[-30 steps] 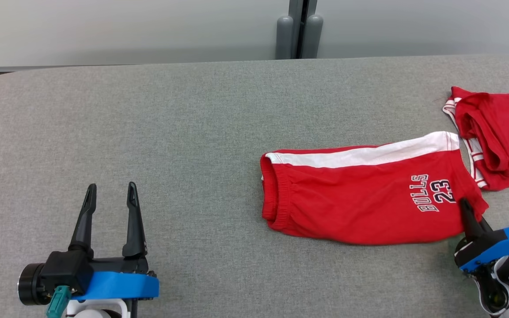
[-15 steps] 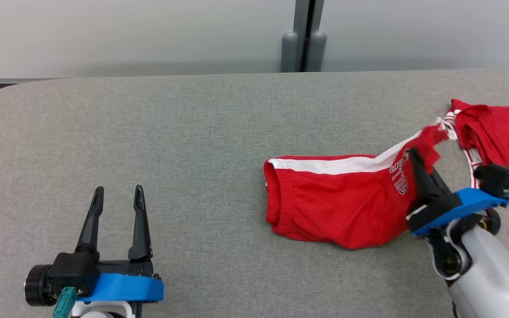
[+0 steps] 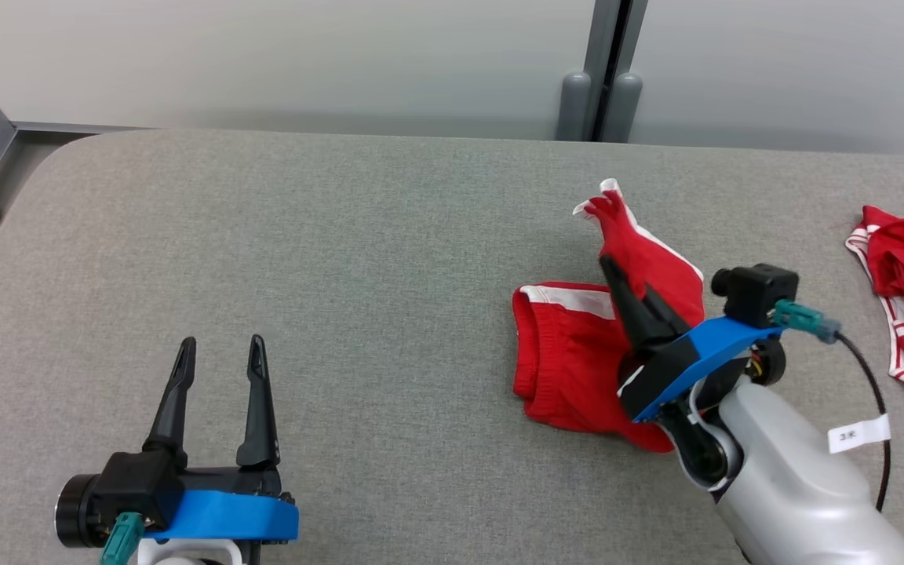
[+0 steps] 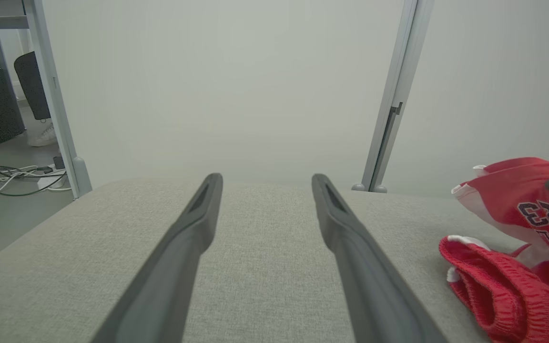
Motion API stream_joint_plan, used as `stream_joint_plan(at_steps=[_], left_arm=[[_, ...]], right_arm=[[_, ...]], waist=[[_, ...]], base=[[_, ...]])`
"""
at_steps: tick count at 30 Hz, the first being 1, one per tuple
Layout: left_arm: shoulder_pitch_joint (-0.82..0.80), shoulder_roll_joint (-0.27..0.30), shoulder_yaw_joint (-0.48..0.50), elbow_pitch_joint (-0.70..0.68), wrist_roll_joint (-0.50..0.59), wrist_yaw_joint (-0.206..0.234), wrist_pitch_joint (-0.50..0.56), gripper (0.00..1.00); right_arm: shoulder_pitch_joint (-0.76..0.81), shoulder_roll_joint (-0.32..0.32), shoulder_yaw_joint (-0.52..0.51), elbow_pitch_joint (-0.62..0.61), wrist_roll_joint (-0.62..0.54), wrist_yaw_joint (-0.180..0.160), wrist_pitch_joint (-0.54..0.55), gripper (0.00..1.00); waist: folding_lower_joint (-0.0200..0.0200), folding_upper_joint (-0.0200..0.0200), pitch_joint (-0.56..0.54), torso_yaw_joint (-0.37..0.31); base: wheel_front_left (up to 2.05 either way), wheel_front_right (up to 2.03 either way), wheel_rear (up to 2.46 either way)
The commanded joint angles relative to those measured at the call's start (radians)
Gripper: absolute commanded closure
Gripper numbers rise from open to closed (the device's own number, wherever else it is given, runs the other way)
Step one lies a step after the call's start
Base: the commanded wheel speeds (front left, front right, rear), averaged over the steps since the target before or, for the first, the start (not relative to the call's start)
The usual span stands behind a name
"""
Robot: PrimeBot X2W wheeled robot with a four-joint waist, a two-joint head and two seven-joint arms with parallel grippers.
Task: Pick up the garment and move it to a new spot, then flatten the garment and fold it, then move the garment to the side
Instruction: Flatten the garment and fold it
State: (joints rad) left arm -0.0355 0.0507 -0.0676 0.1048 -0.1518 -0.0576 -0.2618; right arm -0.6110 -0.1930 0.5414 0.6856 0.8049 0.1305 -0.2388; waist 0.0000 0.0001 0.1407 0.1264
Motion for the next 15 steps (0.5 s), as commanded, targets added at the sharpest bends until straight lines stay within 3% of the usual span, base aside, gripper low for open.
stream_joint_plan(at_steps=[1, 15], left_arm=[[0.009, 0.0, 0.0, -0.002, -0.006, 0.003, -0.004, 0.0], [0.014, 0.0, -0.006, -0.013, -0.02, 0.019, -0.004, 0.0]], right_arm=[[0.0, 0.002, 0.006, 0.002, -0.002, 0.001, 0.0, 1.0], [0.085, -0.016, 0.221, -0.011, -0.066, 0.001, -0.019, 1.0]], waist=[[0.0, -0.0001, 0.001, 0.003], [0.0, -0.0001, 0.013, 0.01]], base=[[0.0, 0.0, 0.0], [0.0, 0.0, 0.0]])
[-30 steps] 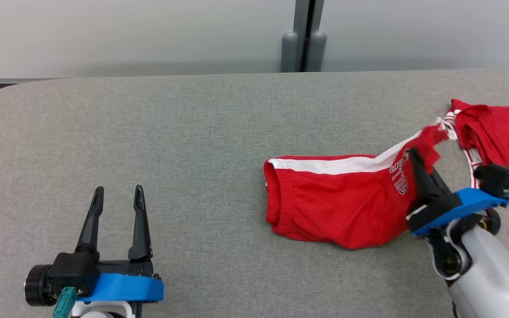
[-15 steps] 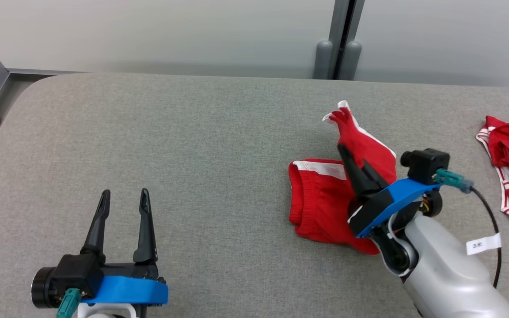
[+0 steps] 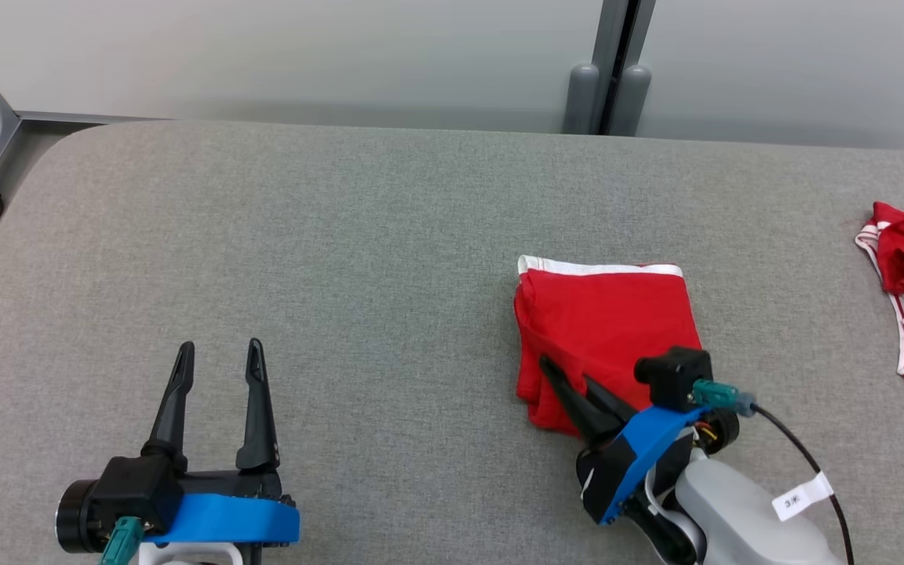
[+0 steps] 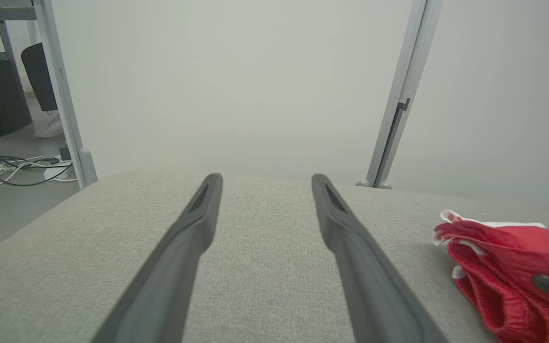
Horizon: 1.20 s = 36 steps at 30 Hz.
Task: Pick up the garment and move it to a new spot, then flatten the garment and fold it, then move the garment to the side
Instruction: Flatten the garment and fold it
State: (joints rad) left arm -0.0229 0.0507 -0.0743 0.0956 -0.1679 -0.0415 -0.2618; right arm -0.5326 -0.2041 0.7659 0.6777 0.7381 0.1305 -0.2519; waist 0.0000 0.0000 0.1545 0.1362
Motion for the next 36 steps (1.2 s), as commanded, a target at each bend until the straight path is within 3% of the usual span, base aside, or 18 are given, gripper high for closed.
stream_joint_plan(at_steps=[1, 4, 5, 6, 14, 22, 31, 36], left_arm=[[0.0, -0.001, 0.0, -0.004, -0.004, 0.004, -0.004, 0.0], [-0.004, 0.0, -0.003, -0.003, -0.004, 0.007, -0.004, 0.0], [-0.004, 0.0, -0.003, -0.002, -0.004, 0.007, -0.004, 0.0], [-0.005, 0.0, -0.004, -0.001, -0.004, 0.006, -0.004, 0.0], [-0.003, -0.001, 0.007, 0.004, 0.006, 0.0, -0.004, 0.0], [-0.002, 0.0, 0.016, 0.0, 0.025, -0.002, -0.004, 0.0], [-0.004, 0.0, 0.036, 0.021, 0.054, 0.0, -0.004, 0.0], [0.013, 0.0, 0.05, 0.043, 0.081, 0.012, -0.004, 0.0]], right_arm=[[0.012, -0.006, 0.009, -0.006, -0.002, 0.001, -0.005, 1.0], [0.019, -0.013, 0.039, -0.005, -0.022, 0.001, -0.008, 0.96], [0.017, -0.016, 0.051, -0.006, -0.037, 0.001, -0.01, 0.59], [0.015, -0.02, 0.063, -0.007, -0.057, 0.001, -0.012, 0.0], [0.066, -0.046, 0.034, -0.104, -0.141, 0.0, -0.014, 0.0], [0.172, -0.065, -0.184, -0.281, -0.201, 0.001, -0.013, 0.0], [0.3, -0.033, -0.442, -0.394, -0.295, 0.001, -0.013, 0.0], [0.367, -0.008, -0.535, -0.431, -0.35, 0.001, -0.013, 0.0]], waist=[[0.0, 0.0, 0.001, -0.001], [0.0, 0.0, 0.004, -0.007], [0.0, 0.0, 0.004, -0.009], [0.0, 0.0, 0.004, -0.01], [0.0, 0.0, -0.01, -0.042], [0.0, 0.0, -0.03, -0.106], [0.0, 0.0, -0.055, -0.18], [0.0, 0.0, -0.08, -0.203]], base=[[0.0, 0.0, 0.0], [0.0, 0.0, 0.0], [0.0, 0.0, 0.0], [0.0, 0.0, 0.0], [0.0, 0.0, 0.0], [0.0, 0.0, 0.0], [0.0, 0.0, 0.0], [0.0, 0.0, 0.0]])
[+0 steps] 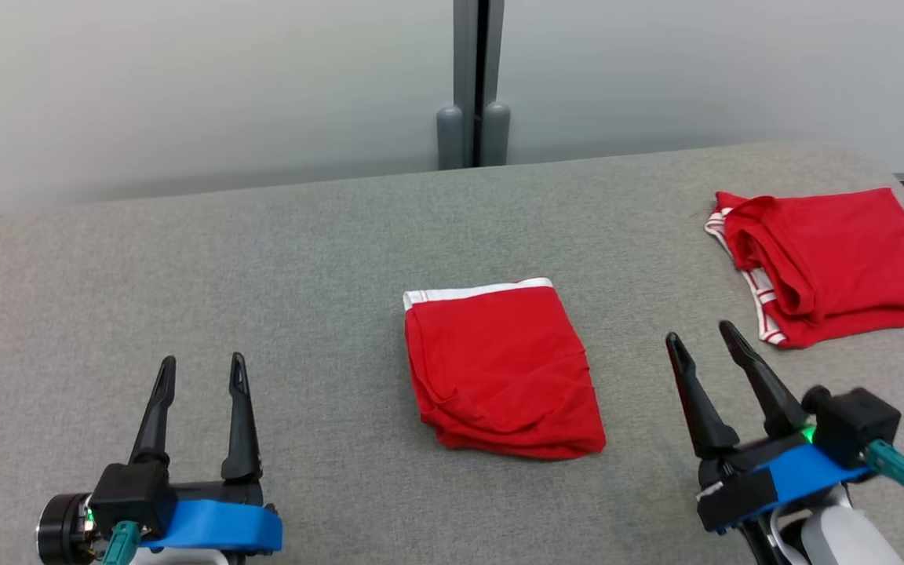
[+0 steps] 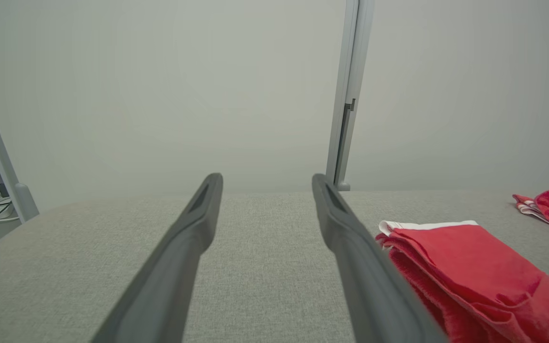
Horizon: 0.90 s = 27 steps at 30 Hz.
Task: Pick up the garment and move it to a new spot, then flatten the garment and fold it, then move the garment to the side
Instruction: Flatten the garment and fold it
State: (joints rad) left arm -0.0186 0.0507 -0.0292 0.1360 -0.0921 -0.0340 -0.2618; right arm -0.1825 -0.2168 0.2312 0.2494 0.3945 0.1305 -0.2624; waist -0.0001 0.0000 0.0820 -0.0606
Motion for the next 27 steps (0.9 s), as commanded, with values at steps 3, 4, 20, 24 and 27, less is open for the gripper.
stream_joint_plan(at_steps=[3, 4, 20, 24, 27], left_arm=[[0.018, 0.0, 0.012, 0.017, 0.015, 0.013, -0.004, 0.0], [0.021, 0.0, 0.016, 0.021, 0.016, 0.015, -0.004, 0.0], [0.114, 0.012, 0.063, 0.001, 0.01, -0.012, -0.004, 0.0], [0.121, 0.011, 0.064, -0.001, 0.008, -0.021, -0.004, 0.0], [0.123, 0.01, 0.066, 0.0, 0.008, -0.023, -0.004, 0.0]], right_arm=[[0.054, 0.028, -0.046, -0.023, -0.033, 0.001, -0.003, 0.0], [0.068, 0.036, -0.059, -0.028, -0.041, 0.001, -0.003, 0.0], [0.201, 0.112, -0.163, -0.069, -0.151, 0.001, -0.003, 0.0], [0.208, 0.119, -0.175, -0.06, -0.16, 0.001, -0.003, 0.0], [0.207, 0.122, -0.178, -0.053, -0.163, 0.0, -0.003, 0.0]], waist=[[0.0001, 0.0, -0.023, -0.013], [0.0001, 0.0, -0.028, -0.014], [0.0001, 0.0, -0.084, 0.023], [0.0001, 0.0, -0.087, 0.032], [0.0001, 0.0, -0.087, 0.036]], base=[[0.0, 0.0, 0.0], [0.0, 0.0, 0.0], [0.0, 0.0, 0.0], [0.0, 0.0, 0.0], [0.0, 0.0, 0.0]])
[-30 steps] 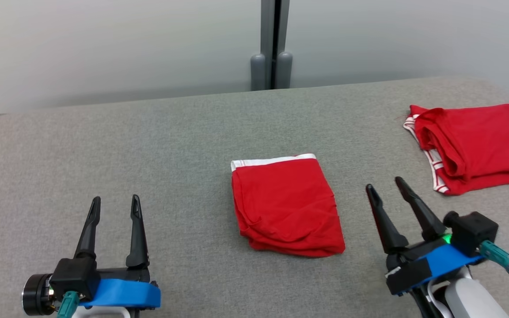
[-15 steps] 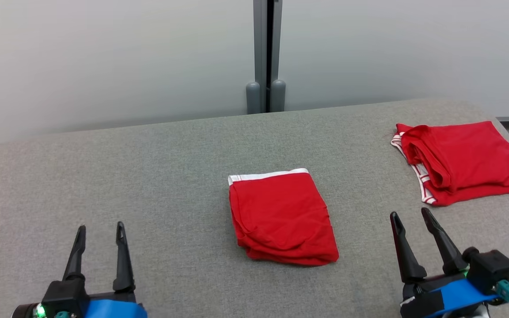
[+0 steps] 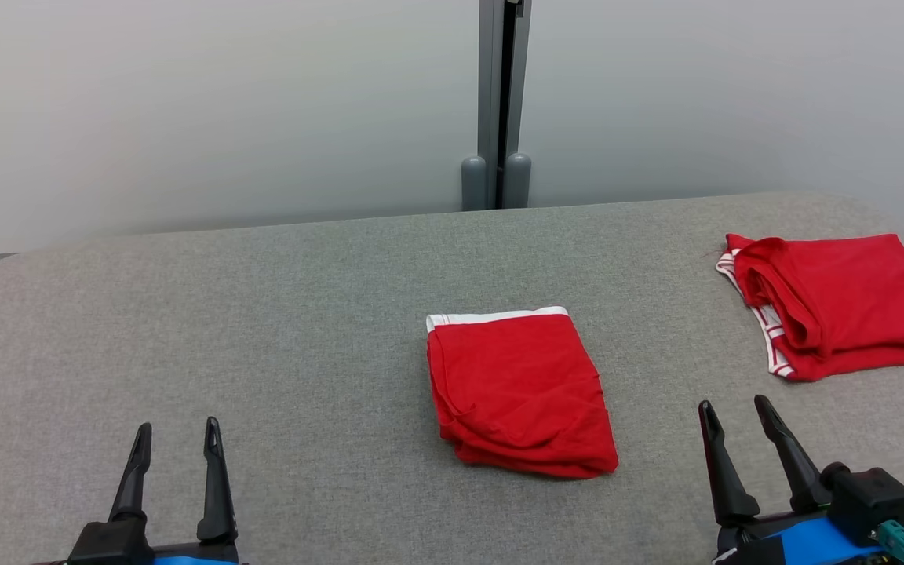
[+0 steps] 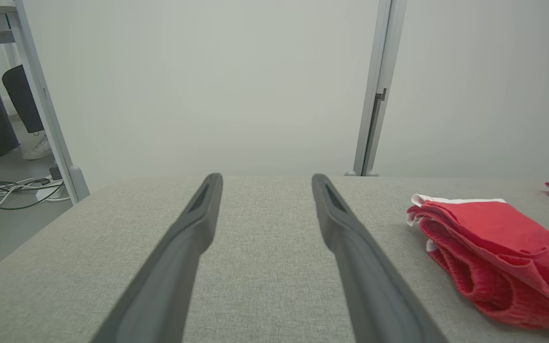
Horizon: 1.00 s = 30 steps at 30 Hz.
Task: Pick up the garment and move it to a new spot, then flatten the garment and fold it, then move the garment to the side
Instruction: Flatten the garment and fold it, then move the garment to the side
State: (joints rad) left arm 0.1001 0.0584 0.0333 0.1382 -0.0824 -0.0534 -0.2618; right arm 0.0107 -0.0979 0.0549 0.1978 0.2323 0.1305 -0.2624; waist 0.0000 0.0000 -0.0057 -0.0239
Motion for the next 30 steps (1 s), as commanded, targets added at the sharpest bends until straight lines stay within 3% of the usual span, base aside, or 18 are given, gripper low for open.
stream_joint_plan(at_steps=[1, 23, 30], left_arm=[[0.005, 0.001, 0.004, 0.0, -0.002, -0.003, -0.004, 0.0], [0.001, -0.004, 0.015, -0.001, 0.012, -0.004, -0.004, 0.0], [-0.019, -0.005, 0.01, -0.007, 0.014, 0.0, -0.004, 0.0]], right_arm=[[0.012, 0.004, -0.002, 0.002, -0.001, 0.001, -0.003, 0.0], [0.001, 0.008, 0.004, 0.027, -0.01, 0.0, -0.003, 0.0], [-0.111, -0.022, 0.007, 0.061, -0.012, 0.001, -0.003, 0.0]], waist=[[0.0, 0.0, 0.0, 0.001], [0.0, 0.0, 0.011, 0.008], [0.0, 0.0, 0.03, 0.015]], base=[[0.0, 0.0, 0.0], [0.0, 0.0, 0.0], [0.0, 0.0, 0.0]])
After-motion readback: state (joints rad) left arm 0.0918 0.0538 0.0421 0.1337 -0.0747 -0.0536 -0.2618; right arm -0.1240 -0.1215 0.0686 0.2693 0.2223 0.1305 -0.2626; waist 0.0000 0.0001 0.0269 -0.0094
